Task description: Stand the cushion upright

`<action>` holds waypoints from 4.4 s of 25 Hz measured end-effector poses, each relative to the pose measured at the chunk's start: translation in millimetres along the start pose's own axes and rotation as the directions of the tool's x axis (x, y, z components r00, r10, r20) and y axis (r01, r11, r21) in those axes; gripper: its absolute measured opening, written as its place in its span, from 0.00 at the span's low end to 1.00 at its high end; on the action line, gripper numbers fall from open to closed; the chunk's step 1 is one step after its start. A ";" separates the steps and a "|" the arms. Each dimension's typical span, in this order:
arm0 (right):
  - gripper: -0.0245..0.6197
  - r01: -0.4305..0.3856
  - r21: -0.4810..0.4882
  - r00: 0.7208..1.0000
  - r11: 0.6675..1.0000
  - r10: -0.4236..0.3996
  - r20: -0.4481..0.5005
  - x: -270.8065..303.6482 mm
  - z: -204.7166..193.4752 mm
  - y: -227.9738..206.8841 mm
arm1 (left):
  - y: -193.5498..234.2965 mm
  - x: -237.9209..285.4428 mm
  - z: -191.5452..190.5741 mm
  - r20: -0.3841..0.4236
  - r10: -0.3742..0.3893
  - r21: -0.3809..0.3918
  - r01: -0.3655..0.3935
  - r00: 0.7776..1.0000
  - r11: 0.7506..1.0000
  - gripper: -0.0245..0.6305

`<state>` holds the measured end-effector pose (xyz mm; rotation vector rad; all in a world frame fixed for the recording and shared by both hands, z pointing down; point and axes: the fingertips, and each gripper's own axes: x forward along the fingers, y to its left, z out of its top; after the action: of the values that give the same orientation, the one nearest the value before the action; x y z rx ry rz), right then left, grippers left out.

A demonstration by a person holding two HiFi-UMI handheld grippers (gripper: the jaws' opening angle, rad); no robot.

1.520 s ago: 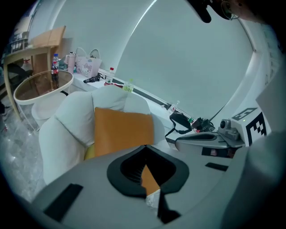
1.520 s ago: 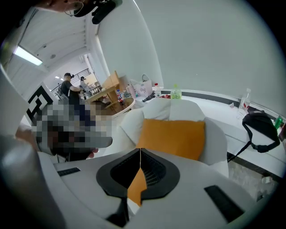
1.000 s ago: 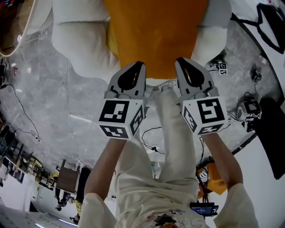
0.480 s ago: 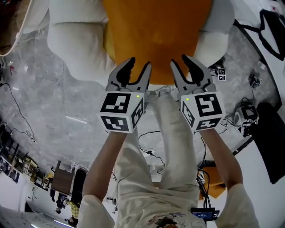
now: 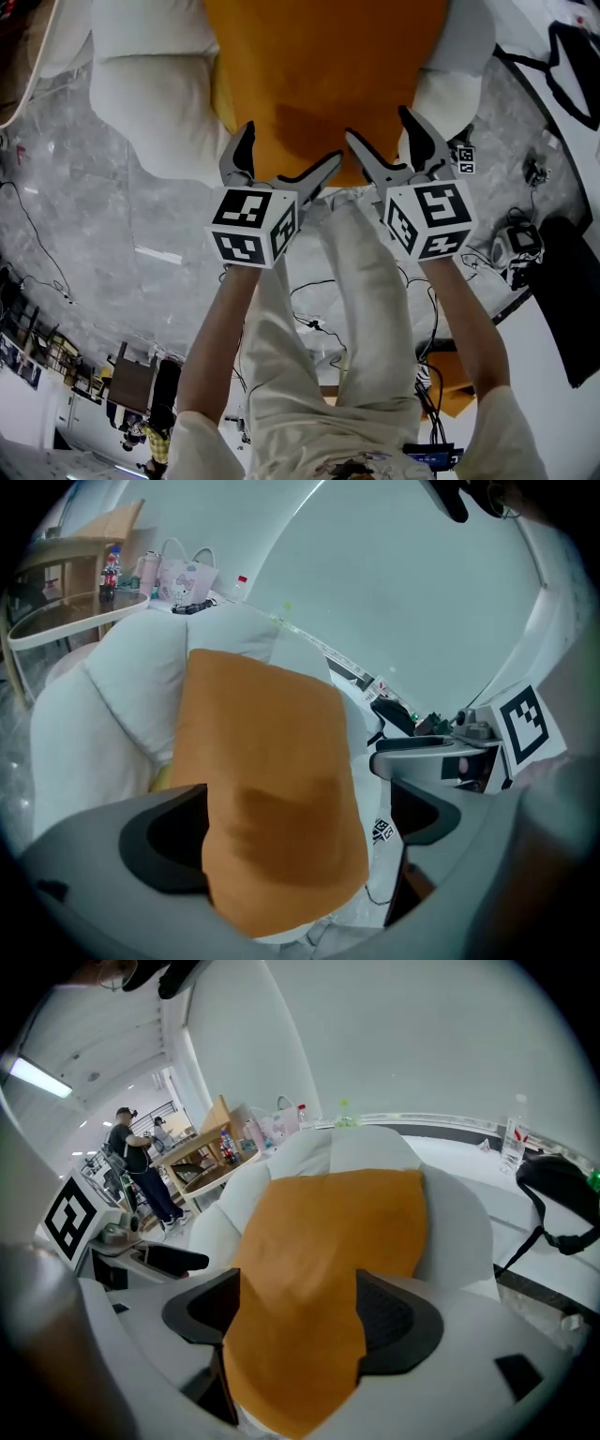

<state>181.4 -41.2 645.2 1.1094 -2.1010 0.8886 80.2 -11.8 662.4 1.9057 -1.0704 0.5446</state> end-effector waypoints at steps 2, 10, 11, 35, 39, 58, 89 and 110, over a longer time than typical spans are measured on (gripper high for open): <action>0.74 0.029 -0.007 1.000 1.000 -0.029 -0.005 6.7 -2.6 -5.1 | 11.0 3.3 -2.3 -0.001 0.022 0.005 -0.022 1.000 1.000 0.95; 0.93 0.083 0.061 0.997 0.995 -0.082 -0.005 30.5 -1.3 -38.4 | 48.6 20.9 -12.2 -0.025 0.078 0.001 -0.078 0.997 0.997 0.95; 0.93 0.084 0.071 0.996 0.994 -0.084 -0.007 33.6 -1.1 -42.3 | 51.2 23.6 -13.8 -0.032 0.082 0.000 -0.082 0.996 0.997 0.95; 0.69 0.102 0.029 0.981 0.994 -0.096 -0.169 101.9 -17.0 -61.7 | 93.2 59.7 -27.6 -0.085 0.146 -0.115 -0.155 0.986 0.981 0.41; 0.36 0.133 0.042 0.979 0.990 -0.125 -0.159 94.2 -17.5 -64.8 | 85.4 64.5 -26.0 -0.095 0.162 -0.109 -0.172 0.982 0.979 0.37; 0.15 0.156 0.003 0.986 0.988 -0.155 -0.054 36.4 -2.8 -22.1 | 62.3 -2.8 -35.9 -0.069 0.149 -0.121 -0.157 0.986 0.980 0.22; 0.14 0.110 0.014 0.982 0.994 -0.111 0.152 -56.8 86.1 57.0 | 40.9 -126.4 22.9 0.024 0.123 -0.131 -0.119 0.992 0.984 0.18; 0.10 0.089 -0.046 0.941 0.995 -0.068 0.331 -60.8 194.7 43.7 | 52.8 -125.2 122.3 0.190 0.145 -0.154 -0.117 0.971 0.981 0.16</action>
<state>135.3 -145.9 470.7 1.3775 -2.3131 0.6296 -35.8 -70.3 533.8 1.8006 -1.3372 0.3438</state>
